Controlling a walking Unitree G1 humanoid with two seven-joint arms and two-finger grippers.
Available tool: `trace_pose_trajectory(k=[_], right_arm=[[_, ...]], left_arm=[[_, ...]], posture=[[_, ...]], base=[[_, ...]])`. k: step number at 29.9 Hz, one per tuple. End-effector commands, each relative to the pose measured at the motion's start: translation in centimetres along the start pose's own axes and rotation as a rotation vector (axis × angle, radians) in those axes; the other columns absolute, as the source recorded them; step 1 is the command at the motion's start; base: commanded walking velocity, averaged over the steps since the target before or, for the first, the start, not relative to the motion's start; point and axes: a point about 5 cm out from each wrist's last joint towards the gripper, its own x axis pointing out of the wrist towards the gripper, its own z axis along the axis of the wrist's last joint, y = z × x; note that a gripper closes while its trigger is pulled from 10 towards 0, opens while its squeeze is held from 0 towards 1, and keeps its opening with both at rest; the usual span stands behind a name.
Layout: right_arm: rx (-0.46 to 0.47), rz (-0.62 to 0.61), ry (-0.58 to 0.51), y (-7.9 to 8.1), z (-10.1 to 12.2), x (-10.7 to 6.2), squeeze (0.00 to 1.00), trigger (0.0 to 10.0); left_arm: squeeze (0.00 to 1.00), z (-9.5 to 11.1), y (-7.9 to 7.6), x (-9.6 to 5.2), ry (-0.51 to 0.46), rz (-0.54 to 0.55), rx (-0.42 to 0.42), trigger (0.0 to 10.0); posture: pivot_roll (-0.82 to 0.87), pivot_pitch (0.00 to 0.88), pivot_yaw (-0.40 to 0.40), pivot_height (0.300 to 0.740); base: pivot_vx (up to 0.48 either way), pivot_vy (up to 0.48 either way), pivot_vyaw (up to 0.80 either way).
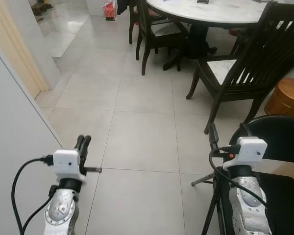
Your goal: Restocking fridge
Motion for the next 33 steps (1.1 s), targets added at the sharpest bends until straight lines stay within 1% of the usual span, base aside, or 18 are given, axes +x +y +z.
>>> trace_pose_trajectory(k=[1, 2, 4, 10, 17, 20, 24, 27, 28, 29, 30, 33], right_arm=[[0.001, 0.000, 0.035, -0.1, -0.3, -0.4, 0.00, 10.0], [0.003, -0.016, 0.069, -0.4, -0.7, -0.6, 0.00, 10.0], [0.007, -0.029, 0.085, -0.4, -0.9, -0.7, 0.00, 10.0], [0.008, -0.023, 0.096, -0.3, -0.8, -0.9, 0.00, 10.0], [0.009, -0.014, 0.111, -0.4, -0.9, -1.0, 0.00, 10.0], [0.012, -0.013, 0.128, -0.3, -1.3, -1.0, 0.00, 10.0], [0.049, 0.002, 0.146, -0.1, -1.6, -1.0, 0.00, 10.0], [0.070, -0.005, 0.173, -0.5, -2.1, -1.0, 0.00, 10.0], [0.065, -0.024, 0.174, -0.9, -2.0, -0.9, 0.00, 10.0], [0.062, -0.030, 0.171, -1.0, -1.9, -0.8, 0.00, 10.0], [0.060, -0.053, 0.165, -1.4, -1.7, -0.6, 0.00, 10.0], [0.057, -0.072, 0.158, -1.8, -1.5, -0.4, 0.00, 10.0]], left_arm=[[0.40, 0.1, 0.7, -0.2, 0.024, 0.045, 0.010, 10.0], [1.00, 0.0, 0.8, -0.2, 0.050, 0.047, 0.006, 10.0], [1.00, 0.1, 0.8, -0.2, 0.059, 0.039, 0.014, 10.0], [1.00, 0.0, 0.9, -0.3, 0.090, 0.067, -0.010, 10.0], [1.00, 0.0, 0.4, 0.0, 0.110, 0.039, -0.028, 10.0], [1.00, -0.2, 0.3, 0.0, 0.120, 0.034, -0.031, 10.0], [1.00, -0.3, 0.4, 0.1, 0.132, 0.036, -0.029, 10.0], [1.00, -0.5, 0.7, 0.4, 0.139, 0.036, -0.015, 10.0], [0.13, -0.6, 0.9, 0.5, 0.140, 0.040, 0.002, 10.0], [0.13, -0.6, 1.0, 0.6, 0.140, 0.042, 0.008, 10.0], [0.00, -0.5, 1.2, 0.7, 0.134, 0.046, 0.007, 10.0], [0.00, -0.5, 1.2, 0.8, 0.132, 0.040, 0.014, 10.0]], posture=[[-0.08, 0.078, -0.027, 0.740], [-0.08, 0.079, -0.028, 0.740], [-0.08, 0.081, -0.026, 0.740], [-0.09, 0.085, -0.017, 0.740], [-0.09, 0.086, -0.016, 0.740], [-0.09, 0.086, -0.014, 0.740], [-0.09, 0.086, -0.009, 0.740], [-0.10, 0.086, -0.009, 0.740], [-0.09, 0.086, -0.009, 0.740], [-0.09, 0.085, -0.008, 0.740], [-0.10, 0.086, -0.005, 0.740], [-0.10, 0.086, -0.006, 0.740]], base=[[0.000, 0.000, 0.00], [0.000, 0.000, 0.00], [0.000, 0.000, 0.00], [0.000, 0.000, 0.00], [0.000, 0.000, 0.00], [0.000, 0.000, 0.00], [0.000, 0.000, 0.00], [0.000, 0.000, 0.00], [0.000, 0.000, 0.00], [0.000, 0.000, 0.00], [0.000, 0.000, 0.00], [0.000, 0.000, 0.00]])
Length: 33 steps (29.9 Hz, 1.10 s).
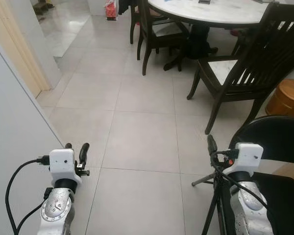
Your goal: Restocking fridge
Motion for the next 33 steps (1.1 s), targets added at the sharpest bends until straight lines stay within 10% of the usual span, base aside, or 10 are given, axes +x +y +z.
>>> trace_pose_trajectory(k=[1, 12, 33], right_arm=[[0.006, -0.025, 0.003, -0.5, 0.2, 0.2, 0.00, 10.0], [0.037, -0.025, -0.005, 0.7, 0.1, 0.0, 0.00, 10.0], [-0.007, -0.095, 0.171, -2.1, -4.0, -2.0, 0.00, 10.0]], left_arm=[[0.00, -0.2, 0.1, 0.1, 0.011, -0.008, 0.011, 10.0], [0.00, -0.1, 0.0, 0.7, -0.001, -0.007, 0.000, 10.0], [0.00, -2.9, 0.5, 0.1, 0.099, -0.010, 0.005, 10.0]], posture=[[-0.10, 0.084, -0.007, 0.740], [-0.09, 0.068, -0.004, 0.740], [-0.09, 0.073, 0.004, 0.740]], base=[[0.000, 0.000, 0.00], [0.000, 0.000, 0.40], [0.000, 0.000, 0.79]])
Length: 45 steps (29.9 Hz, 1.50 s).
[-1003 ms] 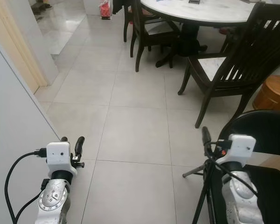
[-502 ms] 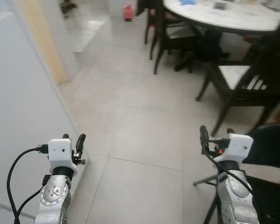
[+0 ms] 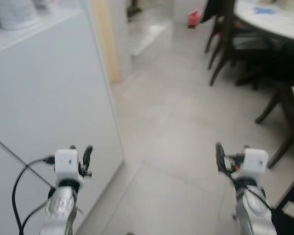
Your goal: Restocking fridge
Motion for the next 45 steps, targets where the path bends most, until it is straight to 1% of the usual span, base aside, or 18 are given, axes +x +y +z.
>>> trace_pose_trajectory(k=[1, 3, 5, 6, 7, 8, 10, 11, 12, 15, 16, 17, 21, 28, 33, 39, 42, 45], right_arm=[[0.016, 0.020, 0.016, 0.5, -0.5, 0.0, 0.00, 10.0], [0.021, 0.025, 0.029, 0.5, -0.8, 0.0, 0.00, 10.0], [0.015, 0.035, 0.095, 0.5, -2.2, -0.2, 0.00, 10.0], [0.015, 0.034, 0.240, 0.4, -5.1, -0.8, 0.00, 10.0], [0.023, 0.037, 0.283, 0.4, -6.0, -1.0, 0.00, 10.0], [0.010, 0.041, 0.351, 0.4, -7.2, -1.6, 0.00, 10.0], [-0.003, 0.052, 0.430, 0.5, -8.6, -2.3, 0.00, 10.0], [-0.003, 0.052, 0.430, 0.5, -8.6, -2.3, 0.00, 10.0], [-0.018, 0.091, 0.535, 0.9, -10.3, -3.4, 0.00, 10.0], [-0.060, 0.141, 0.660, 1.2, -12.3, -5.1, 0.00, 10.0], [-0.066, 0.147, 0.684, 1.2, -12.6, -5.5, 0.00, 10.0], [-0.066, 0.147, 0.684, 1.2, -12.6, -5.5, 0.00, 10.0], [-0.087, 0.104, 0.811, 0.4, -14.4, -7.7, 0.00, 10.0], [-0.070, 0.104, 0.834, 0.5, -14.6, -7.9, 0.00, 10.0], [-0.062, 0.110, 0.839, 0.7, -14.7, -8.0, 0.00, 10.0], [-0.067, 0.109, 0.871, 0.6, -15.2, -8.7, 0.00, 10.0], [-0.066, 0.114, 0.886, 0.7, -15.4, -9.1, 0.00, 10.0], [-0.068, 0.104, 0.908, 0.6, -15.8, -9.8, 0.00, 10.0]], left_arm=[[0.00, -1.1, 0.9, -0.3, 0.043, 0.020, 0.002, 10.0], [0.00, -1.4, 1.0, -0.3, 0.055, 0.023, 0.000, 10.0], [0.00, -2.9, 1.6, -0.5, 0.109, 0.045, -0.003, 10.0], [0.00, -5.9, 2.8, -1.1, 0.231, 0.090, -0.019, 10.0], [0.00, -6.7, 3.1, -1.3, 0.268, 0.101, -0.032, 10.0], [0.00, -8.1, 3.5, -1.8, 0.331, 0.116, -0.032, 10.0], [0.00, -9.6, 3.8, -2.4, 0.406, 0.123, -0.027, 10.0], [0.00, -9.6, 3.8, -2.4, 0.406, 0.123, -0.027, 10.0], [0.00, -11.5, 3.5, -3.5, 0.512, 0.098, -0.025, 10.0], [0.00, -13.8, 2.8, -5.3, 0.645, 0.070, -0.016, 10.0], [0.00, -14.3, 2.6, -5.7, 0.666, 0.070, -0.015, 10.0], [0.00, -14.3, 2.6, -5.7, 0.666, 0.070, -0.015, 10.0], [0.00, -16.1, 2.2, -8.1, 0.767, 0.087, -0.015, 10.0], [0.00, -16.6, 2.0, -8.7, 0.796, 0.069, 0.003, 10.0], [0.00, -16.6, 2.3, -8.4, 0.801, 0.077, 0.002, 10.0], [0.00, -16.7, 2.1, -8.2, 0.817, 0.077, 0.004, 10.0], [0.00, -16.9, 2.2, -8.6, 0.832, 0.085, 0.001, 10.0], [0.00, -17.2, 2.4, -9.4, 0.860, 0.102, -0.003, 10.0]], posture=[[-0.09, 0.077, 0.003, 0.740], [-0.09, 0.077, 0.003, 0.740], [-0.08, 0.077, 0.000, 0.740], [-0.09, 0.080, -0.003, 0.740], [-0.09, 0.081, -0.003, 0.740], [-0.09, 0.083, -0.004, 0.740], [-0.08, 0.081, -0.004, 0.740], [-0.08, 0.081, -0.004, 0.740], [-0.08, 0.076, -0.004, 0.740], [-0.08, 0.073, -0.004, 0.740], [-0.09, 0.068, -0.003, 0.740], [-0.09, 0.068, -0.003, 0.740], [-0.08, 0.069, -0.007, 0.740], [-0.07, 0.070, -0.009, 0.740], [-0.07, 0.068, -0.007, 0.740], [-0.07, 0.064, 0.000, 0.740], [-0.08, 0.066, 0.002, 0.740], [-0.07, 0.066, 0.002, 0.740]], base=[[0.000, 0.000, 0.79], [0.000, 0.000, 0.79], [0.000, 0.000, 0.79], [0.000, 0.000, 0.79], [0.000, 0.000, 0.79], [0.000, 0.000, 0.79], [0.000, 0.000, 0.79], [0.000, 0.000, 0.79], [0.000, 0.000, 0.79], [0.000, 0.000, 0.79], [0.000, 0.000, 0.79], [0.000, 0.000, 0.79], [0.000, 0.000, 0.79], [0.000, 0.000, 0.79], [0.000, 0.000, 0.75], [0.000, 0.000, 0.69], [0.000, 0.000, 0.69], [0.000, 0.000, 0.69]])
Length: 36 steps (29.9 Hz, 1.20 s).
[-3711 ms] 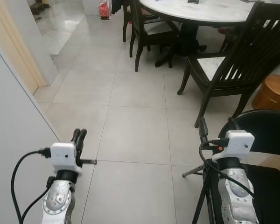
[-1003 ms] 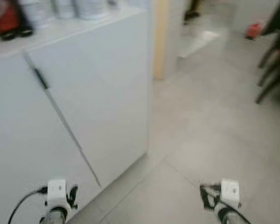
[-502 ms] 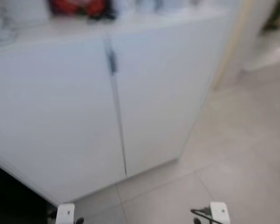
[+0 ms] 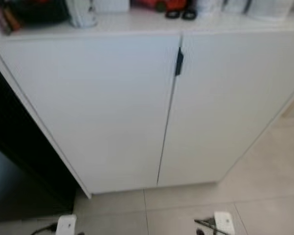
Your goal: Restocking fridge
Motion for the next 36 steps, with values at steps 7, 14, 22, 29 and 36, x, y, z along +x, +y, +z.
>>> trace_pose_trajectory(k=[7, 14, 22, 29, 36], right_arm=[[-0.003, -0.019, 0.072, -0.1, -2.2, -0.5, 0.00, 10.0], [0.028, -0.013, 0.069, 0.0, -2.2, -0.5, 0.00, 10.0], [0.039, -0.003, 0.077, 0.1, -2.5, -0.5, 0.00, 10.0], [0.042, 0.007, 0.078, 0.0, -2.4, -0.5, 0.00, 10.0], [0.028, 0.012, 0.081, -0.2, -2.4, -0.5, 0.00, 10.0]], left_arm=[[0.00, -2.2, 0.5, -0.7, 0.062, 0.013, -0.024, 10.0], [0.00, -2.8, 0.9, -0.9, 0.089, 0.021, -0.035, 10.0], [0.00, -2.7, 0.4, -0.9, 0.085, 0.018, -0.032, 10.0], [0.00, -2.4, 0.0, -0.7, 0.068, 0.010, -0.026, 10.0], [0.00, -2.3, -0.1, -0.7, 0.072, 0.007, -0.022, 10.0]], posture=[[-0.07, 0.066, -0.001, 0.740], [-0.07, 0.066, -0.003, 0.740], [-0.07, 0.065, -0.007, 0.740], [-0.06, 0.069, -0.006, 0.740], [-0.07, 0.064, -0.008, 0.740]], base=[[0.000, 0.000, 0.69], [0.000, 0.000, 0.27], [0.000, 0.154, 0.00], [0.000, 0.480, 0.00], [0.000, 0.480, 0.00]])
